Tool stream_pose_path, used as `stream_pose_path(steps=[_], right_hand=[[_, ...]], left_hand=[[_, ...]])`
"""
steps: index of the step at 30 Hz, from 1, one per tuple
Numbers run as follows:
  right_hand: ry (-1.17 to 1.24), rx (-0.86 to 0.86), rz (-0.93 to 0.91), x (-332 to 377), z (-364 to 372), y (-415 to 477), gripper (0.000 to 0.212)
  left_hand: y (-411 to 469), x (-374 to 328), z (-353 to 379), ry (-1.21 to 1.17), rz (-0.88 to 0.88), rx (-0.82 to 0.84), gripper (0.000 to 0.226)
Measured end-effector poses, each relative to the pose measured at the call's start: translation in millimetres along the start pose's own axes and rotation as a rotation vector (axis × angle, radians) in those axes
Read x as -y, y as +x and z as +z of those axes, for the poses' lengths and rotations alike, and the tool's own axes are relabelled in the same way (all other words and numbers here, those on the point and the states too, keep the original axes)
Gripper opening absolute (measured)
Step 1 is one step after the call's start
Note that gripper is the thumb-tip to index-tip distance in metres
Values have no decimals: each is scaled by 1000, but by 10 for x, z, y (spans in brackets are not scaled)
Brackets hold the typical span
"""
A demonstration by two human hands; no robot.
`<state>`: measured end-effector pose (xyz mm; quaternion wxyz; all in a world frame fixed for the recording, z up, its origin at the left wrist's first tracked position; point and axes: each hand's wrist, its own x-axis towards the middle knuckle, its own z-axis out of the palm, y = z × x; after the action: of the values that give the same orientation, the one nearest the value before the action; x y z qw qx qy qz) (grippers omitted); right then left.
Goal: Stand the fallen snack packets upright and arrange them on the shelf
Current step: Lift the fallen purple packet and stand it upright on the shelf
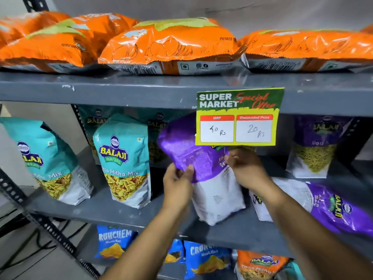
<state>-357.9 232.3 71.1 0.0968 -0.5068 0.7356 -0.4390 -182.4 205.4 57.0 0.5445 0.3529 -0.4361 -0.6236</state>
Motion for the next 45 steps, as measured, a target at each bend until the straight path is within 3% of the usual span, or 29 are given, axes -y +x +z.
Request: stream_pose_path(steps=[3,7,11,16,20,22,26,30,34,37,39,42,45], right_hand=[[249,-180,38,-10,149,-150,24],[306,-294,49,-129,464,-261,8],[326,-293,131,-237,667,-339,14],[163,-430,54,-231,833,-633,37],[-5,-192,34,-256,1208,-1051,85],[-3,-129,63,-245,1269,-1019,100],[-20,-129,141,-227,1254,-830,85],[146,-61,219,-414,1155,-705,83],[300,256,177,-609,891,-482,63],[306,447,124,-639,765,-346,54],[317,493,117,-637,755,-300,51],[271,514,130,-653,754,-295,50],[85,500,80,-537,684,-331,69]], left_hand=[[382,-59,-111,134,144,172,19],[690,72,-254,214,130,324,27],[778,241,-356,216,72,420,24],[747,177,-267,284,67,304,21],[417,156,-195,370,108,129,16],[185,176,-192,383,106,163,30],[-63,250,-387,307,52,356,32],[102,288,-740,454,133,199,31],[317,457,-986,557,-84,309,96],[432,574,-1034,580,-127,431,118],[487,612,-1041,532,-126,446,115],[510,675,-1062,548,-45,421,86],[461,695,-1055,551,-5,347,81]])
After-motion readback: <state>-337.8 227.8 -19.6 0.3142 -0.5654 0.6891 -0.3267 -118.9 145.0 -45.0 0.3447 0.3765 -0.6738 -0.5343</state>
